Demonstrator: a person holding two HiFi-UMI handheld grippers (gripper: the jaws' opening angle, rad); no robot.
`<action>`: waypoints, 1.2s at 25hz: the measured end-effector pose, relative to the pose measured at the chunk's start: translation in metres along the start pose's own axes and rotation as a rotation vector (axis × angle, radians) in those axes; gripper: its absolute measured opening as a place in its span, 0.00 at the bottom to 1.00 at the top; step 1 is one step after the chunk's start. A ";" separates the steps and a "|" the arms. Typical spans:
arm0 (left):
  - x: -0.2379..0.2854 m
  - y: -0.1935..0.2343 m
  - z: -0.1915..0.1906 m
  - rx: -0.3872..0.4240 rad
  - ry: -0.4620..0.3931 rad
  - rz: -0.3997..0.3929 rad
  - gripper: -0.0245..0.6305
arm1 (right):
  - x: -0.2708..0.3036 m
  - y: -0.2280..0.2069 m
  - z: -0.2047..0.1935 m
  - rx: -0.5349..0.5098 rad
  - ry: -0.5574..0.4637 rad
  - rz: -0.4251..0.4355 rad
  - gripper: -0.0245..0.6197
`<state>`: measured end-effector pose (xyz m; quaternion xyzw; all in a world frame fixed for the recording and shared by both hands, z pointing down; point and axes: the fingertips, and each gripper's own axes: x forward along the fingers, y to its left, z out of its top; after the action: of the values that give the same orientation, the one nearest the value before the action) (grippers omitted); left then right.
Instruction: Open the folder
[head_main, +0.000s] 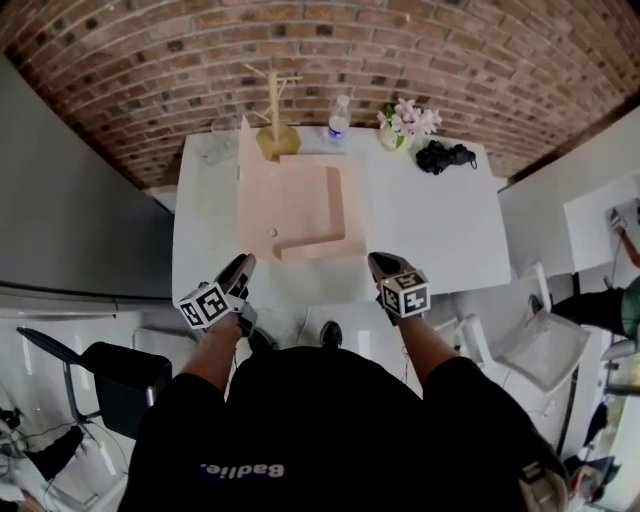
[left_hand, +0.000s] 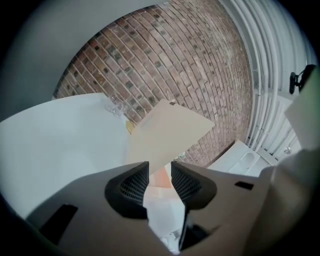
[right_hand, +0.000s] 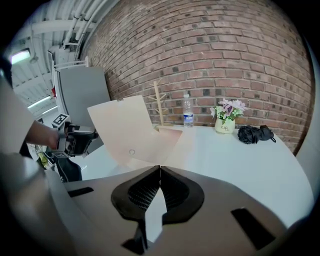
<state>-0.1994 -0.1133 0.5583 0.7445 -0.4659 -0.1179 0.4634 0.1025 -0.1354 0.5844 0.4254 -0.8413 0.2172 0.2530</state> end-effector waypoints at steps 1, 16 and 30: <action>0.000 -0.007 -0.001 0.010 0.001 -0.016 0.25 | -0.002 0.003 -0.001 -0.011 0.002 0.009 0.08; -0.028 -0.163 0.020 0.371 -0.024 -0.160 0.09 | -0.059 0.069 0.057 -0.042 -0.177 0.148 0.08; -0.056 -0.274 0.030 0.664 -0.080 -0.354 0.04 | -0.119 0.149 0.130 -0.065 -0.343 0.303 0.08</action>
<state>-0.0874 -0.0487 0.3083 0.9180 -0.3606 -0.0678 0.1506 0.0088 -0.0578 0.3884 0.3163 -0.9329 0.1498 0.0842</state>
